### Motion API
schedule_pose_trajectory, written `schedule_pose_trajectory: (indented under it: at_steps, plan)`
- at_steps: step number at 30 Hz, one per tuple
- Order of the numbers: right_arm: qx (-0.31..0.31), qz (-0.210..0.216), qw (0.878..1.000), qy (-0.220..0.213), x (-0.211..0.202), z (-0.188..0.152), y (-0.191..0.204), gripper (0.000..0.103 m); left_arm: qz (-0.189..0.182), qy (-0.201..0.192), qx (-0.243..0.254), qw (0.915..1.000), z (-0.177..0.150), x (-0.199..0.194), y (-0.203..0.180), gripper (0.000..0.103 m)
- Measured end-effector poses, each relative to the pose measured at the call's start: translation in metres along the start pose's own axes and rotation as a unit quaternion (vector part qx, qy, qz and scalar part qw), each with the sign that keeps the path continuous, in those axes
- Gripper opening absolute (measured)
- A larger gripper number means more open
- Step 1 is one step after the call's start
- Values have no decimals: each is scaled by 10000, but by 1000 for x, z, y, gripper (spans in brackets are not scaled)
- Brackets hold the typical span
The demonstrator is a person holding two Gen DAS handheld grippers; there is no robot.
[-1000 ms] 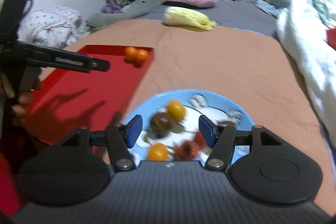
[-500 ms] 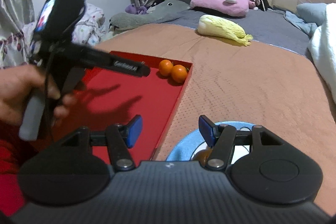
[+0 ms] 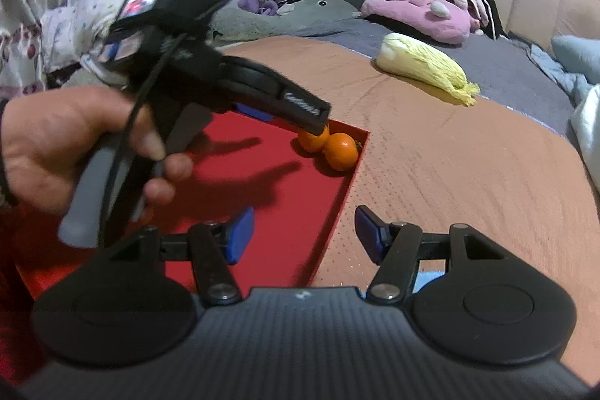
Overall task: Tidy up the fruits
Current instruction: 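Move both open tools back over the red tray, then grasp an orange with the left tool while the right tool grasps another orange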
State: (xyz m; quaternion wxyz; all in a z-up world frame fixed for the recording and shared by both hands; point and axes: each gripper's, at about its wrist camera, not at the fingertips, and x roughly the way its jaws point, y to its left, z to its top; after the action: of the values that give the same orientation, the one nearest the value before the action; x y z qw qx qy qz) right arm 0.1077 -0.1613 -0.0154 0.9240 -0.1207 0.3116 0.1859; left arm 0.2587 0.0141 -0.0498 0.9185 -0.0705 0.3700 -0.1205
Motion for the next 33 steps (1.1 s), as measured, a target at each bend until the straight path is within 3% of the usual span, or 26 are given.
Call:
schedule_pose_trajectory:
  at_steps: [5, 16, 19, 20, 26, 33]
  plan:
    - [-199, -76, 9998, 14, 9, 5, 6, 62, -42, 241, -103, 9996, 1, 23, 3, 57]
    - [-520, -328, 9981, -16, 27, 19, 13, 62, -168, 309, -542, 9979, 11, 43, 15, 57]
    - [-581, -559, 9967, -68, 36, 29, 8, 62, -219, 248, -316, 9990, 9, 43, 13, 49]
    - [-580, -616, 9964, -68, 39, 31, 6, 62, -288, 235, -244, 9990, 8, 41, 11, 38]
    - [-671, -783, 9947, 21, 57, 37, 4, 62, -364, 264, -324, 9985, 7, 36, 13, 37]
    - [-1311, -905, 9872, 22, 77, 42, 19, 62, -70, 353, -442, 9984, 2, 15, 26, 37]
